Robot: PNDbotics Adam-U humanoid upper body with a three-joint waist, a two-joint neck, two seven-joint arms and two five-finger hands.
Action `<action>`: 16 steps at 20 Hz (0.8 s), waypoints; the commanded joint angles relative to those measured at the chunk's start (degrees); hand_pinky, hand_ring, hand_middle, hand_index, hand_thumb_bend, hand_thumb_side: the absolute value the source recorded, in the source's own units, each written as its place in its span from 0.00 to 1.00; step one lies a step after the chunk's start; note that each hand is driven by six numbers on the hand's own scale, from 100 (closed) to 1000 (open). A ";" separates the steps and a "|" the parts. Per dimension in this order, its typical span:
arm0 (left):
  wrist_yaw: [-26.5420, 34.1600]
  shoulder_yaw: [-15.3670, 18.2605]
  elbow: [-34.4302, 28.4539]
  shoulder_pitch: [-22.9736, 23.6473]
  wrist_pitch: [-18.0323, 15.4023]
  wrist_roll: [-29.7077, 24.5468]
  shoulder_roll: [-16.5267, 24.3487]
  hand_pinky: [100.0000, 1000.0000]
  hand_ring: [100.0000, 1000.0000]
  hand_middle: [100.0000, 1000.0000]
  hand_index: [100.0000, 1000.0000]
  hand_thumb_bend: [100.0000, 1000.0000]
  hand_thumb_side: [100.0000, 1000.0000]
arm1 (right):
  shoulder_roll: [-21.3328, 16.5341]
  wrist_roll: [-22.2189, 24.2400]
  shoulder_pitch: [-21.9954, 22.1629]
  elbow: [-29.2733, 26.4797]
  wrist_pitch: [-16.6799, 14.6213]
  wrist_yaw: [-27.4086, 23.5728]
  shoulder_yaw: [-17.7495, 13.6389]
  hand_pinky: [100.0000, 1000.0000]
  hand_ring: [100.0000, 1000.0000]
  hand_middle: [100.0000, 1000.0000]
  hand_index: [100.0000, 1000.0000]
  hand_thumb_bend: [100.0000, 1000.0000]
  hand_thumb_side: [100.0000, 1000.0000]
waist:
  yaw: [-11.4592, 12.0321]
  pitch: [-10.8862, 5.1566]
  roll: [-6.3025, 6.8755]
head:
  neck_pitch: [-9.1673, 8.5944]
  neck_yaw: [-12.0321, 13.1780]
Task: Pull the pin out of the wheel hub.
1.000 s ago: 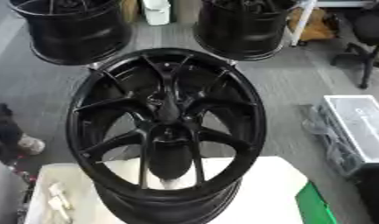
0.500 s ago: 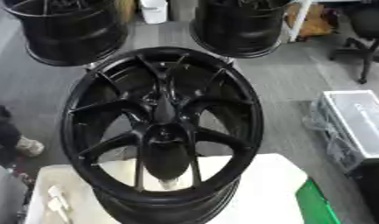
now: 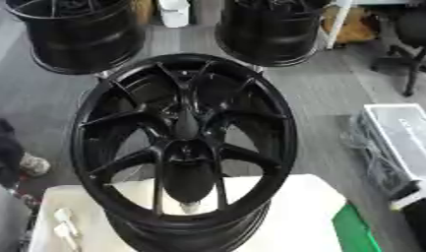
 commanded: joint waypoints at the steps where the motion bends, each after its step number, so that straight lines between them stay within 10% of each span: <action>1: 0.15 0.09 -1.01 -0.43 -0.11 -0.05 0.47 0.65 0.57 0.57 0.72 0.54 0.55 | 0.01 -1.19 0.13 -5.71 -0.11 -0.43 0.35 0.73 0.63 0.74 0.77 0.00 0.66 | -0.06 -0.78 0.05 | -0.27 -0.25; 16: 0.49 -0.24 -1.08 -0.76 -0.36 -0.20 -0.02 0.65 0.57 0.57 0.71 0.54 0.55 | 11.37 2.64 6.81 -27.24 -3.45 -10.48 6.66 0.67 0.53 0.61 0.70 0.00 0.66 | -0.20 -0.44 0.99 | -0.22 -0.22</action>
